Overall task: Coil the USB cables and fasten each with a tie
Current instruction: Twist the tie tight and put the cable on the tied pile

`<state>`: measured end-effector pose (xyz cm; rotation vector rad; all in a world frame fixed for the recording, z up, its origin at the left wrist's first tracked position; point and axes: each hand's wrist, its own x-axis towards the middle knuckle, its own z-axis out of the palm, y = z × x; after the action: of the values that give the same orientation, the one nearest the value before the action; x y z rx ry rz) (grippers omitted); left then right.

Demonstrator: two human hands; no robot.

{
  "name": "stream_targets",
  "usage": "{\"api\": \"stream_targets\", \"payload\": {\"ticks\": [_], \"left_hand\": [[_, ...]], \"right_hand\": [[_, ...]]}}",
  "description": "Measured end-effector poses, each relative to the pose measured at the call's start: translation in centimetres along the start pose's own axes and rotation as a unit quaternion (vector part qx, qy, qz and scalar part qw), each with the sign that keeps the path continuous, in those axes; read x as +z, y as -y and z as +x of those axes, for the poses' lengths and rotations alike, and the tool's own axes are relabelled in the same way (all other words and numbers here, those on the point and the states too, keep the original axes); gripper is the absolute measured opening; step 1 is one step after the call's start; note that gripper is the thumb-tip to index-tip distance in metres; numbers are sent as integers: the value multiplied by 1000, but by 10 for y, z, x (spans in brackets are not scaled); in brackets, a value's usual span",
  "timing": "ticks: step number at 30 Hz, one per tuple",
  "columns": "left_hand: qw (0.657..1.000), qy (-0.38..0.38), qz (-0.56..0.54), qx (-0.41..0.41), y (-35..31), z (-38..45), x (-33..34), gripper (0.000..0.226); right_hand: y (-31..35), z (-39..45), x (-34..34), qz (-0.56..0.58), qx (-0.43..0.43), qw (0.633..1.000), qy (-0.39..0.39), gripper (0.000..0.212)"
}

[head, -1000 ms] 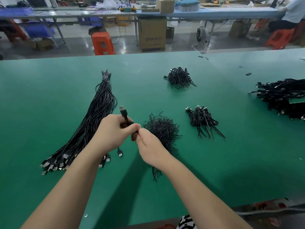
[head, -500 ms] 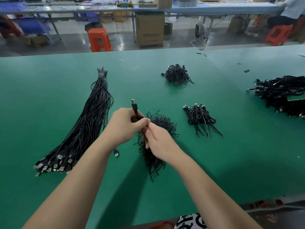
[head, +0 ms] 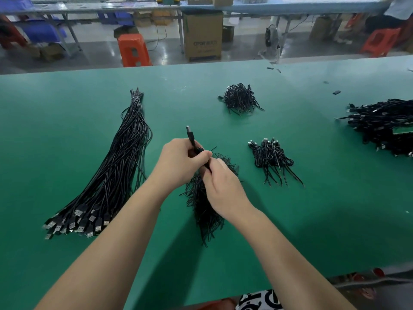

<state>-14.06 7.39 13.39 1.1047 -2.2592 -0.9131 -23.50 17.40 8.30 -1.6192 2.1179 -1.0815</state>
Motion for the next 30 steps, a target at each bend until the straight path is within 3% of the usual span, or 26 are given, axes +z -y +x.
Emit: {"api": "stream_targets", "payload": {"ticks": [3, 7, 14, 16, 18, 19, 20, 21, 23, 27, 30], "left_hand": [[1000, 15, -10, -6, 0, 0, 1, 20], [998, 29, -49, -10, 3, -2, -1, 19], [994, 53, -86, 32, 13, -4, -2, 13], [971, 95, -217, 17, 23, -3, -1, 11], [917, 133, -374, -29, 38, -1, -2, 22], [920, 125, -368, -54, 51, 1, 0, 26], [951, 94, -285, -77, 64, 5, 4, 23], [981, 54, -159, -95, 78, 9, 10, 18], [990, 14, 48, -129, 102, 15, 23, 17], [977, 54, 125, -165, 133, 22, 51, 24], [970, 52, 143, -190, 144, 23, 61, 14]], "right_hand": [[-2, -2, 0, -116, -28, 993, -21, 27], [0, 0, -8, -1, 0, 1000, 17, 21], [-1, 4, -6, 72, 43, 996, 42, 30], [-3, 6, -4, 85, 39, 995, 18, 28], [-7, 8, -4, 104, 53, 993, 1, 27], [-11, 9, -3, 113, 66, 991, 0, 28], [-15, 10, -3, 124, 81, 989, 4, 29], [-18, 10, -2, 143, 96, 985, 10, 30], [-23, 10, 1, 203, 127, 971, 20, 32], [-23, 10, 3, 262, 170, 950, 13, 31], [-24, 10, 2, 266, 177, 948, 14, 30]]}}
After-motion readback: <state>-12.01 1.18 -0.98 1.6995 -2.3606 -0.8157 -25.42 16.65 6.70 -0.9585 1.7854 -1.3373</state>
